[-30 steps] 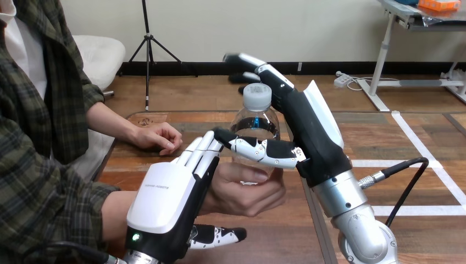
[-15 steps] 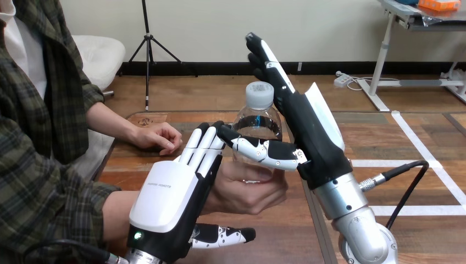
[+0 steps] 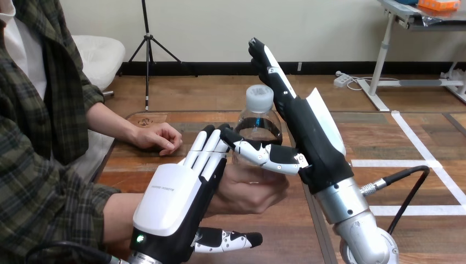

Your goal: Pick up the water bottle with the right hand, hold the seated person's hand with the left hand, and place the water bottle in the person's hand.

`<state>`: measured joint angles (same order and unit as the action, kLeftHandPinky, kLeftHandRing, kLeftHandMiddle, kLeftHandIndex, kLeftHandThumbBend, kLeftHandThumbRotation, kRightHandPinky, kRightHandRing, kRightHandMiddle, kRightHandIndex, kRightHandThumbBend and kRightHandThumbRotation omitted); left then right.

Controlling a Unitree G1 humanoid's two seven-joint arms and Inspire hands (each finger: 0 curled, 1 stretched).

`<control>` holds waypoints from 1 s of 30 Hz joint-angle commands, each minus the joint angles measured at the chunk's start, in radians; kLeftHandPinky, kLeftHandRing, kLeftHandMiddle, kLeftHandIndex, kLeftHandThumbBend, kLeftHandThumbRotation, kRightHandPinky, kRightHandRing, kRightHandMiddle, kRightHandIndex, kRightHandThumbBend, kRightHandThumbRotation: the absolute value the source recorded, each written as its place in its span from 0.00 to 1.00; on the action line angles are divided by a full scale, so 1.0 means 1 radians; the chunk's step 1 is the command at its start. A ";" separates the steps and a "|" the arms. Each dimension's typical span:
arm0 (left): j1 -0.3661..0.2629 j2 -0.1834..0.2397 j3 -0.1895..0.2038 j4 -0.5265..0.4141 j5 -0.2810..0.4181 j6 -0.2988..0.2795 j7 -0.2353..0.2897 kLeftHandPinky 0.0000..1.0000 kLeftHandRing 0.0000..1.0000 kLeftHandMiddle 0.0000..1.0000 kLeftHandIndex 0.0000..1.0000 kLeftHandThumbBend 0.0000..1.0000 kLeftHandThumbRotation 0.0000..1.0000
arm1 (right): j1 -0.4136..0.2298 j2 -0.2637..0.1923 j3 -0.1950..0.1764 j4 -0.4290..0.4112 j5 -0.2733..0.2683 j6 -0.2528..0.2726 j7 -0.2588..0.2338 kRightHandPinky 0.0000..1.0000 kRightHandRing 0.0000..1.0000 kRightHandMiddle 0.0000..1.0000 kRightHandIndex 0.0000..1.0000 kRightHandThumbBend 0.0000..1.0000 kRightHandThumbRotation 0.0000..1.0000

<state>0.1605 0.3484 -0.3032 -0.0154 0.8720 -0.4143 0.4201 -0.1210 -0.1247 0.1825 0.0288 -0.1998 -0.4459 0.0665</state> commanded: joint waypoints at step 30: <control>-0.089 -0.108 -0.029 0.210 -0.111 -0.313 0.213 0.42 0.83 0.91 0.89 0.50 0.52 | 0.062 0.073 -0.045 -0.105 0.033 -0.057 -0.083 1.00 1.00 1.00 1.00 0.10 0.00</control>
<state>0.1295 0.2570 -0.3319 0.1736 0.7746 -0.6914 0.6183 -0.0217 -0.0771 0.1632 -0.0131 -0.1706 -0.4571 0.0218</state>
